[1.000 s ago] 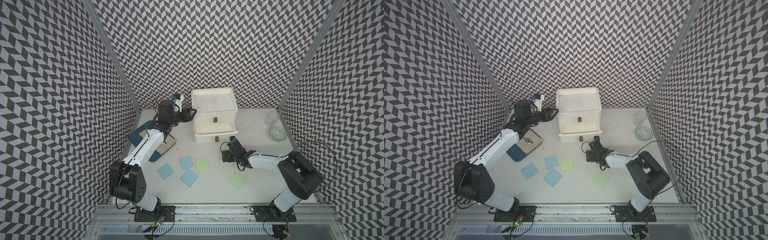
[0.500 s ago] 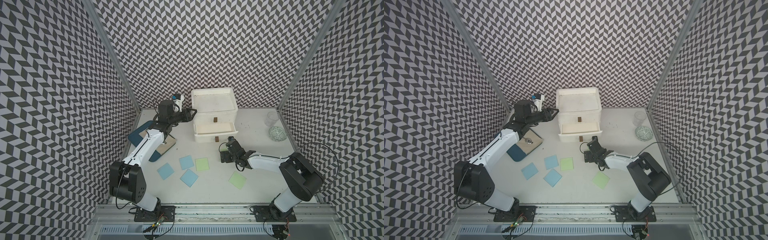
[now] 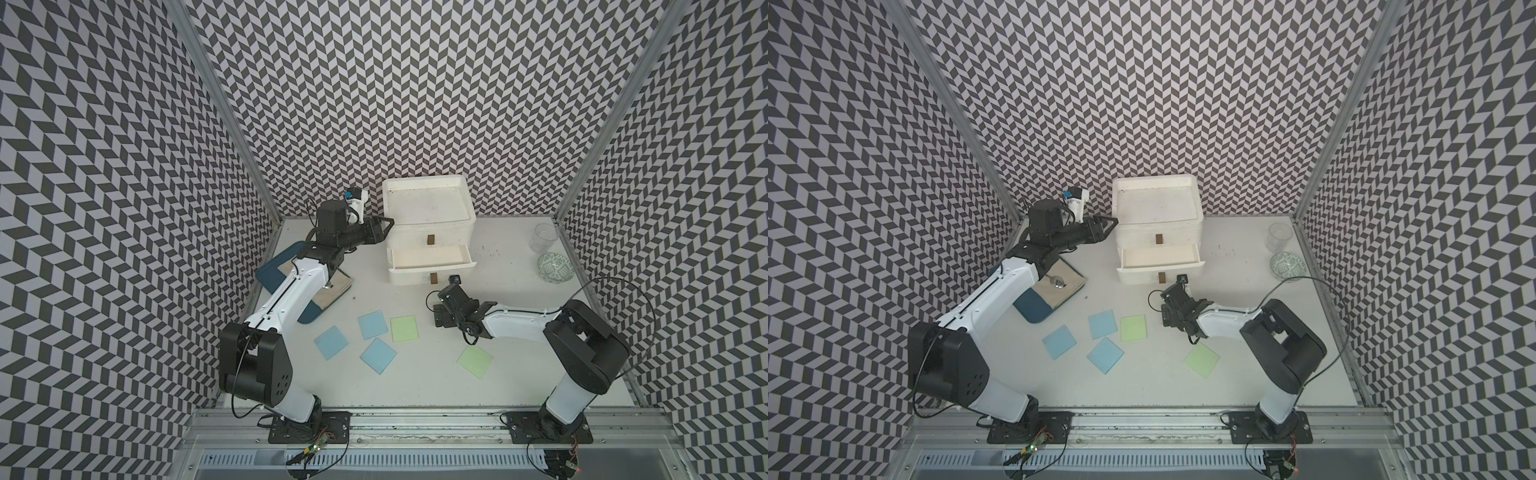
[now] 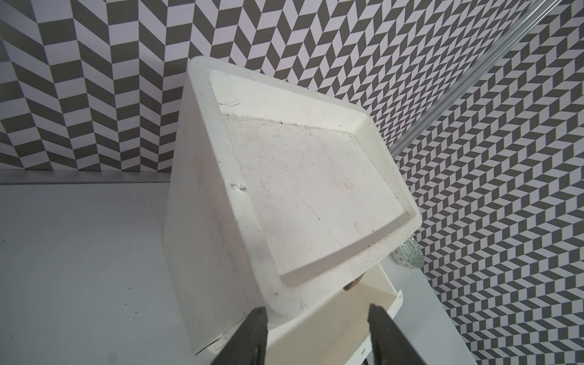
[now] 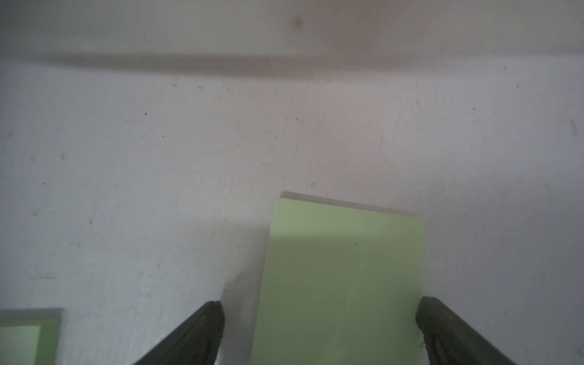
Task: Please put the sticky notes in the drawer by color
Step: Pick up the sticky notes from the center of the board.
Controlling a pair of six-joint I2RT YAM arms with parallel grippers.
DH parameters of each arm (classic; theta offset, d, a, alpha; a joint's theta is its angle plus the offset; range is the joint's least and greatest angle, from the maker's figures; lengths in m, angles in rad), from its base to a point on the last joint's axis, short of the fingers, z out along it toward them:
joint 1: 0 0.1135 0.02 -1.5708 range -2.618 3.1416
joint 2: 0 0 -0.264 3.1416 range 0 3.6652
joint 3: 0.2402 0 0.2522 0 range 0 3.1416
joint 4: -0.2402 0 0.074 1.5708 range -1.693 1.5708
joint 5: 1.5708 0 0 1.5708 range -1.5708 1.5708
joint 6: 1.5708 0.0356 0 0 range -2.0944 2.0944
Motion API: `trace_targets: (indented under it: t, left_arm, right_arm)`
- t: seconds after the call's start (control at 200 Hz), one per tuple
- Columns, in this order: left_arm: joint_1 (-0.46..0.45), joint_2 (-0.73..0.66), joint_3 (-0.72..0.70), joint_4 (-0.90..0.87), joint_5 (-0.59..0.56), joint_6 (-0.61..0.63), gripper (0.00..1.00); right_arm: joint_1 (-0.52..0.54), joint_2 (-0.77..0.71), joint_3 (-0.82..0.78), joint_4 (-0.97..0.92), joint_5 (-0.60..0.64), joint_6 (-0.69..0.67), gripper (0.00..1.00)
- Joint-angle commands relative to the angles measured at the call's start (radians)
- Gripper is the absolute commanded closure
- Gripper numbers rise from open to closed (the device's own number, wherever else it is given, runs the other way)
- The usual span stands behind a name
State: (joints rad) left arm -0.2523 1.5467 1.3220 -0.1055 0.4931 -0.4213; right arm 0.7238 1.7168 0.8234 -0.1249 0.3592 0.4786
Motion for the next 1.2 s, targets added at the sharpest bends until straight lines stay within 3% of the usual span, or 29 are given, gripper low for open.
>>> trace_targets:
  t: [0.0,0.155,0.476,0.931,0.991,1.122,1.192]
  left_arm:
    - [0.007,0.005,-0.013,0.029,0.018,-0.006,0.45]
    - [0.006,0.006,-0.015,0.029,0.015,-0.004,0.45]
    - [0.005,0.004,-0.017,0.032,0.019,-0.008,0.45]
    - [0.005,0.006,-0.015,0.032,0.018,-0.006,0.45]
    - [0.005,0.004,-0.015,0.032,0.017,-0.005,0.45]
    - [0.006,0.0,-0.017,0.029,0.01,-0.002,0.45]
    - [0.006,0.0,-0.015,0.029,0.01,-0.002,0.45]
  right_arm:
    - [0.002,0.01,-0.038,-0.027,0.013,0.028,0.01]
    - [0.002,0.026,-0.03,-0.043,0.019,0.023,0.01]
    - [-0.001,-0.116,0.0,-0.066,0.034,-0.012,0.01]
    - [-0.035,0.03,-0.051,-0.01,-0.025,0.002,0.02]
    - [-0.037,0.04,-0.053,0.002,-0.047,-0.002,0.06]
    - [-0.037,0.021,-0.068,0.026,-0.077,-0.012,0.3]
    - [-0.037,-0.013,-0.072,0.014,-0.068,-0.018,0.34]
